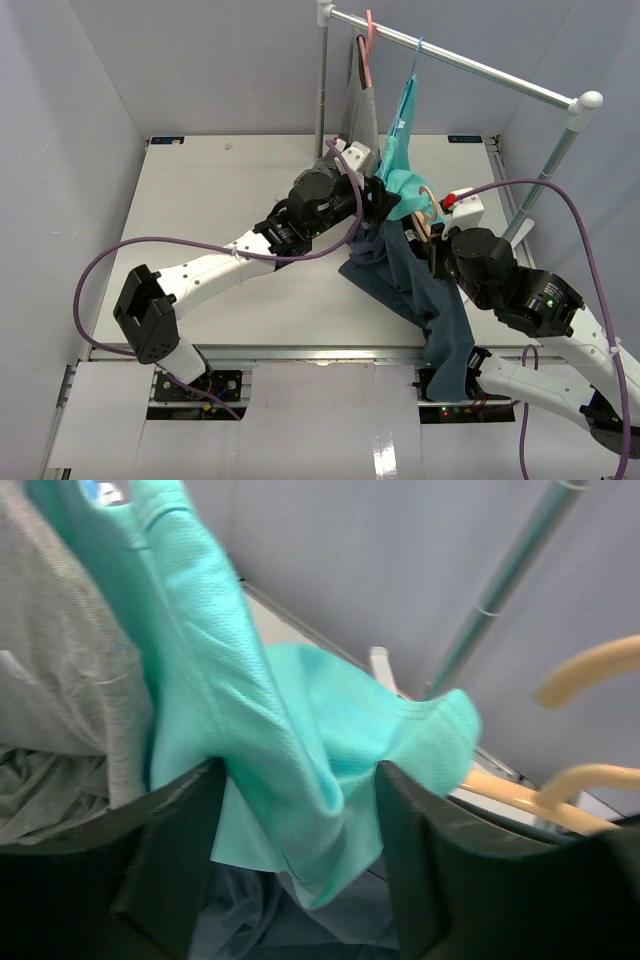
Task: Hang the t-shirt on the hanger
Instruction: Place the hanger at the clothesline.
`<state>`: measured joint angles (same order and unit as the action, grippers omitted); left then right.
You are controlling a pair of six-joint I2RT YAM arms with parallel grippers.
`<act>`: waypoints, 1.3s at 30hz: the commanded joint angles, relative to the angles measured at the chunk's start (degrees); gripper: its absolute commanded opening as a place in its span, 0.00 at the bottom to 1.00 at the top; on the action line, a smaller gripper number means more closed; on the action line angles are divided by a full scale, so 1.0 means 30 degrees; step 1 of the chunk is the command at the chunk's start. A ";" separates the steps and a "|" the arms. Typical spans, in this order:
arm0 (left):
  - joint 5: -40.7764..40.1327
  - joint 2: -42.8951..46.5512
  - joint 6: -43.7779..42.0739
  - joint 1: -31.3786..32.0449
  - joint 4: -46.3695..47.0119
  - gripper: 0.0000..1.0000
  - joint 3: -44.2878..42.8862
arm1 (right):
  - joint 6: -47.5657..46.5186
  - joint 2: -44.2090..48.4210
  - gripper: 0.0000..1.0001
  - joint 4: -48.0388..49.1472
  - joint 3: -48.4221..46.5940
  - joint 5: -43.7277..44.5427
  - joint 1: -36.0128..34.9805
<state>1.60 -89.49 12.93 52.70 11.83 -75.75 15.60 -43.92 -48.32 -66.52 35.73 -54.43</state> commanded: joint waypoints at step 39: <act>-0.7773 0.2946 -0.5647 -0.1160 -0.0485 0.05 -0.0326 | 0.0101 -0.2504 0.08 -0.2585 -0.7038 1.2058 0.0010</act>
<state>-22.66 -86.21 -4.85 49.82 8.96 -76.04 20.89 -48.66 -59.86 -76.12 59.44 -54.50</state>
